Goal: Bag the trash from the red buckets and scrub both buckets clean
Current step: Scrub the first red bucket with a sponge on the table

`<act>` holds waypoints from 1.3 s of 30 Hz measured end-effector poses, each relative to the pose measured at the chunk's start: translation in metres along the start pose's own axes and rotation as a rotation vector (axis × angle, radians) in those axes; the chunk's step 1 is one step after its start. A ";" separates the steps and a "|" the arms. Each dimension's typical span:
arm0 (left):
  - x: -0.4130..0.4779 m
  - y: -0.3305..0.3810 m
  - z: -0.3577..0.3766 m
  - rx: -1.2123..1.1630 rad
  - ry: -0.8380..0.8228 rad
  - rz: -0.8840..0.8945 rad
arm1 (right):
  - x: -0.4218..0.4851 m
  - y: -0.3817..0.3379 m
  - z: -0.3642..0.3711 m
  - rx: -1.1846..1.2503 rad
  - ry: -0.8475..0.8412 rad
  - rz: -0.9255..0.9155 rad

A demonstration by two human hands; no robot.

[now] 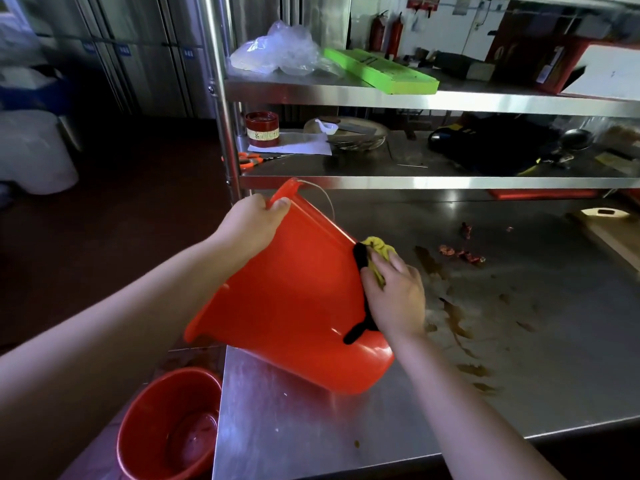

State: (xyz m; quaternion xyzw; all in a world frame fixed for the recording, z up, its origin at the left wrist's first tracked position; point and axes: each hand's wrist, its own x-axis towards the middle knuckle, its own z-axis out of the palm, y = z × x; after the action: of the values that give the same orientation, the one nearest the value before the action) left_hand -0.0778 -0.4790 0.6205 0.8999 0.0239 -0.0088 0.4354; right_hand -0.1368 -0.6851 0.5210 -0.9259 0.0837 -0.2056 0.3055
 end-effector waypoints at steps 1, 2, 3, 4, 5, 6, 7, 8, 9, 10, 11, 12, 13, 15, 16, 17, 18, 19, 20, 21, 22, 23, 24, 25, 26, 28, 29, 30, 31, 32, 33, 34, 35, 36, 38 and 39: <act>-0.006 -0.002 0.000 0.012 0.025 0.017 | 0.003 -0.011 0.003 -0.006 -0.009 -0.048; -0.012 -0.003 0.000 0.021 0.041 0.037 | 0.008 -0.024 0.006 -0.016 -0.023 -0.106; -0.018 -0.003 0.001 0.023 0.051 0.059 | 0.014 -0.040 0.010 -0.026 -0.042 -0.163; -0.023 -0.003 0.001 0.023 0.060 0.074 | 0.021 -0.056 0.012 -0.033 -0.068 -0.212; -0.028 -0.004 0.000 0.022 0.072 0.083 | 0.027 -0.071 0.015 -0.034 -0.099 -0.251; -0.033 -0.007 -0.001 0.018 0.088 0.080 | 0.033 -0.083 0.017 -0.028 -0.131 -0.279; -0.036 -0.010 -0.005 0.003 0.105 0.060 | 0.038 -0.092 0.019 -0.013 -0.162 -0.303; -0.039 -0.016 -0.010 -0.014 0.124 0.028 | 0.040 -0.097 0.023 0.007 -0.197 -0.326; -0.042 -0.022 -0.017 -0.028 0.145 -0.007 | 0.041 -0.099 0.026 0.024 -0.231 -0.346; -0.044 -0.030 -0.024 -0.040 0.171 -0.043 | 0.042 -0.098 0.030 0.039 -0.259 -0.358; -0.047 -0.038 -0.032 -0.054 0.204 -0.071 | 0.042 -0.096 0.036 0.061 -0.282 -0.355; -0.051 -0.047 -0.040 -0.070 0.245 -0.088 | 0.044 -0.092 0.041 0.088 -0.301 -0.334; -0.056 -0.057 -0.048 -0.083 0.292 -0.098 | 0.046 -0.088 0.049 0.118 -0.322 -0.297; -0.068 -0.074 -0.066 -0.082 0.392 -0.114 | 0.048 -0.083 0.066 0.177 -0.372 -0.214; -0.075 -0.083 -0.076 -0.074 0.434 -0.127 | 0.045 -0.083 0.076 0.203 -0.400 -0.185; -0.082 -0.090 -0.086 -0.065 0.469 -0.140 | 0.040 -0.087 0.086 0.232 -0.424 -0.175; -0.088 -0.098 -0.096 -0.053 0.500 -0.154 | 0.033 -0.093 0.095 0.260 -0.444 -0.181; -0.094 -0.105 -0.106 -0.041 0.526 -0.166 | 0.026 -0.101 0.104 0.282 -0.461 -0.193; -0.100 -0.113 -0.116 -0.025 0.555 -0.180 | 0.018 -0.111 0.113 0.298 -0.478 -0.211; -0.107 -0.121 -0.127 -0.006 0.585 -0.194 | 0.011 -0.122 0.122 0.313 -0.503 -0.225; -0.112 -0.130 -0.137 0.014 0.615 -0.206 | 0.004 -0.132 0.130 0.324 -0.531 -0.231; -0.118 -0.139 -0.148 0.027 0.645 -0.222 | -0.003 -0.142 0.140 0.330 -0.556 -0.228; -0.124 -0.149 -0.160 0.030 0.674 -0.239 | -0.011 -0.153 0.149 0.335 -0.575 -0.224; -0.129 -0.161 -0.172 0.030 0.701 -0.257 | -0.018 -0.163 0.158 0.346 -0.593 -0.214; -0.133 -0.174 -0.183 0.038 0.723 -0.274 | -0.026 -0.173 0.168 0.363 -0.609 -0.206; -0.140 -0.204 -0.204 0.082 0.738 -0.298 | -0.041 -0.193 0.190 0.384 -0.653 -0.190; -0.143 -0.221 -0.215 0.097 0.737 -0.305 | -0.050 -0.202 0.203 0.366 -0.675 -0.184; -0.144 -0.240 -0.226 0.105 0.734 -0.308 | -0.059 -0.211 0.218 0.331 -0.694 -0.181; -0.144 -0.261 -0.238 0.114 0.729 -0.312 | -0.069 -0.220 0.233 0.291 -0.711 -0.180; -0.143 -0.283 -0.251 0.131 0.719 -0.321 | -0.078 -0.229 0.250 0.248 -0.725 -0.186; -0.141 -0.307 -0.264 0.151 0.705 -0.334 | -0.087 -0.238 0.267 0.199 -0.737 -0.198; -0.138 -0.333 -0.277 0.171 0.687 -0.346 | -0.097 -0.247 0.285 0.143 -0.750 -0.209; -0.133 -0.360 -0.289 0.196 0.664 -0.362 | -0.106 -0.257 0.304 0.083 -0.764 -0.217; -0.128 -0.388 -0.301 0.224 0.634 -0.383 | -0.116 -0.267 0.323 0.025 -0.778 -0.221; -0.118 -0.445 -0.319 0.276 0.556 -0.430 | -0.134 -0.284 0.358 -0.075 -0.801 -0.216; -0.112 -0.473 -0.324 0.292 0.502 -0.452 | -0.142 -0.291 0.376 -0.120 -0.807 -0.211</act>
State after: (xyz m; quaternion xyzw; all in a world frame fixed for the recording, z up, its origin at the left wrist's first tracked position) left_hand -0.2157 0.0642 0.4553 0.8986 0.3268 0.1129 0.2701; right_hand -0.0935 -0.2131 0.3750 -0.9519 -0.1262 0.1486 0.2365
